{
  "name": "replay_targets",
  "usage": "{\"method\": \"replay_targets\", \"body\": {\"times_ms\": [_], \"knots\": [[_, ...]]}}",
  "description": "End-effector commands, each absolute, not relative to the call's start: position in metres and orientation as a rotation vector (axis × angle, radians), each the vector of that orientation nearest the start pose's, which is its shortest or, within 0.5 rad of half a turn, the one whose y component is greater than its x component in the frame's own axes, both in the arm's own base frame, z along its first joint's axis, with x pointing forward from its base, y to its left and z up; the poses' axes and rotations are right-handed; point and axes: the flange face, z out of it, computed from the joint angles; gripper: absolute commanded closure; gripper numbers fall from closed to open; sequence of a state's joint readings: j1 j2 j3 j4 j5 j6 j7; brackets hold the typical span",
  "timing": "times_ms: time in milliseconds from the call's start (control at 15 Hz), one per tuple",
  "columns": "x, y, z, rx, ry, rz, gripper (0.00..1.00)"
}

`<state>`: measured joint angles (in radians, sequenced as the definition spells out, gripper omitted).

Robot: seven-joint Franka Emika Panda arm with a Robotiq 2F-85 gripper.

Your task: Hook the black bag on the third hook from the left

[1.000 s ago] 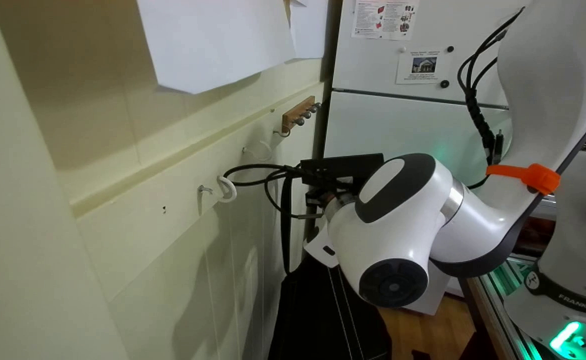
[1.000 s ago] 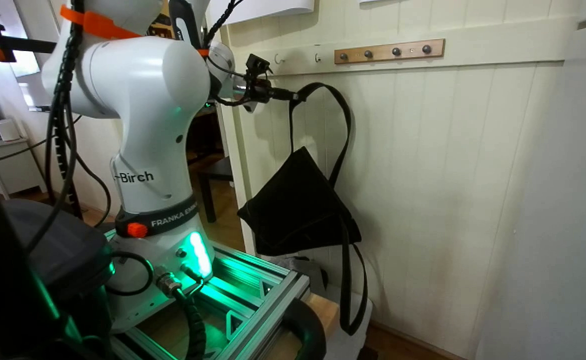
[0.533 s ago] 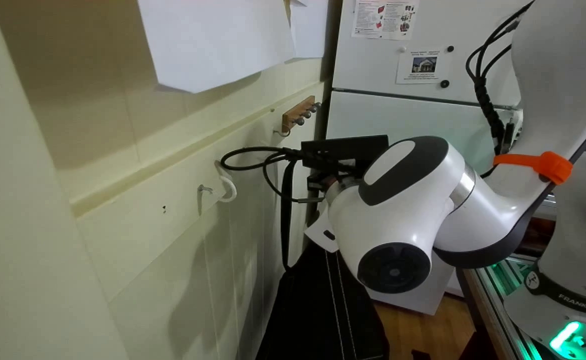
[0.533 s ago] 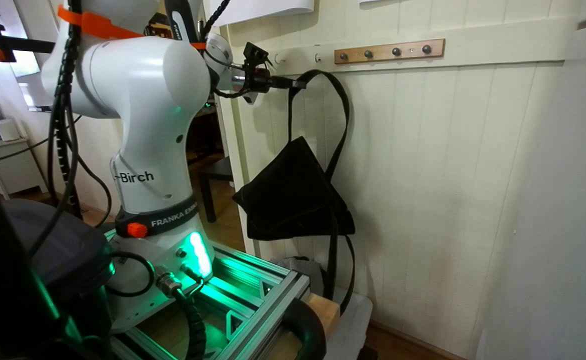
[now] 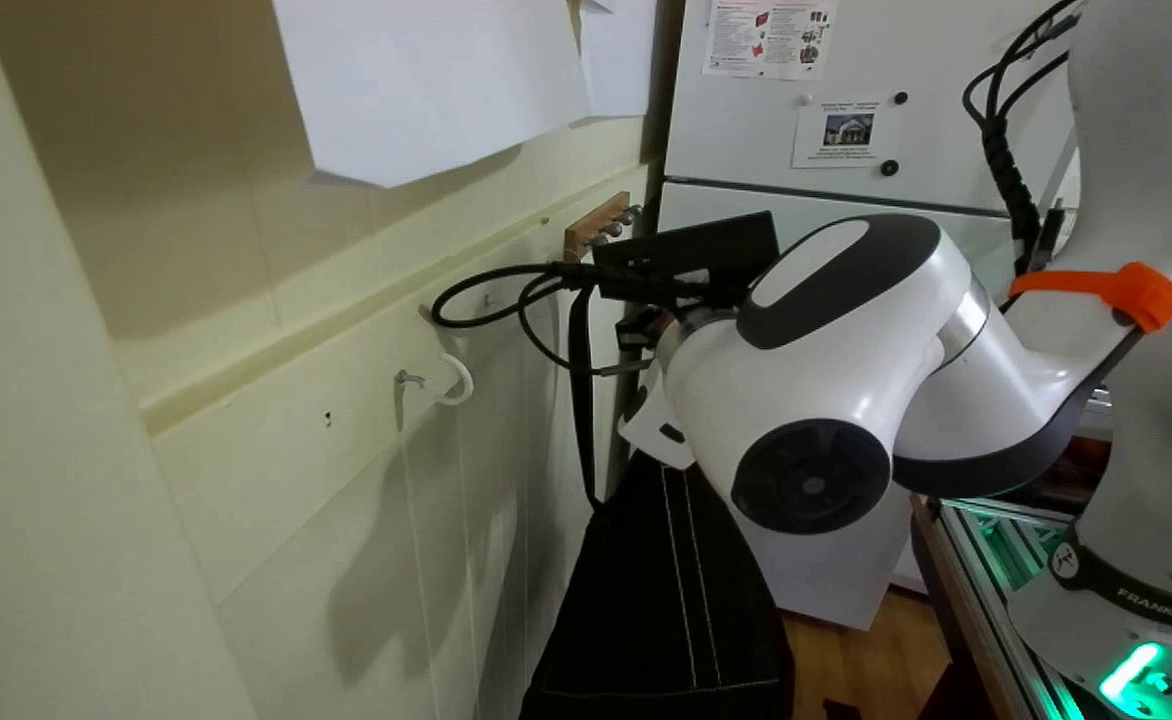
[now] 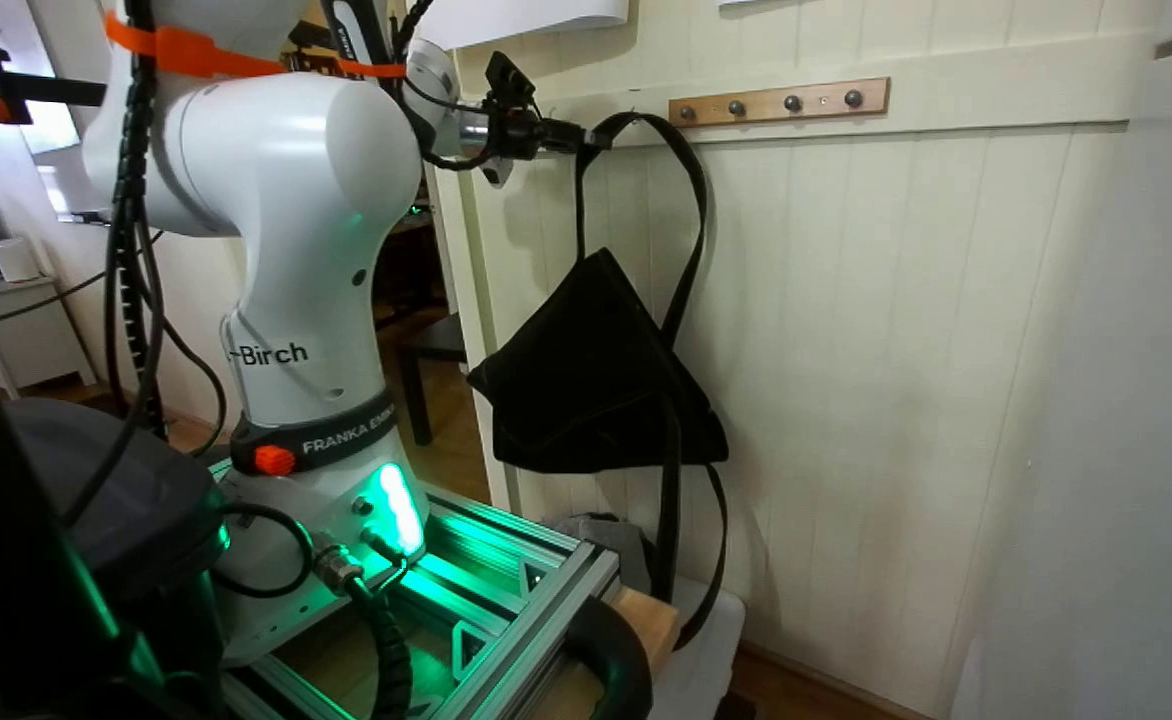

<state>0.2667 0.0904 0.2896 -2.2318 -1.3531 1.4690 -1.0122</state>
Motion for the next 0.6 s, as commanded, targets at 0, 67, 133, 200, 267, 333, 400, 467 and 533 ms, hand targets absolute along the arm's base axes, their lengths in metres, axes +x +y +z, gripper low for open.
{"method": "replay_targets", "body": {"times_ms": [0,67,133,200,267,333,400,467,533], "knots": [[0.471,0.162,0.399,0.781,1.581,-1.120,0.98],[0.472,0.163,0.403,0.766,1.582,-1.129,0.98],[0.473,0.164,0.408,0.752,1.593,-1.124,0.98],[0.474,0.166,0.411,0.743,1.599,-1.118,0.98],[0.475,0.167,0.415,0.732,1.605,-1.116,0.98],[0.477,0.167,0.418,0.719,1.613,-1.118,0.98],[0.478,0.168,0.421,0.702,1.624,-1.121,0.98],[0.479,0.168,0.423,0.693,1.629,-1.122,0.98],[0.480,0.168,0.427,0.687,1.639,-1.121,0.98]]}}
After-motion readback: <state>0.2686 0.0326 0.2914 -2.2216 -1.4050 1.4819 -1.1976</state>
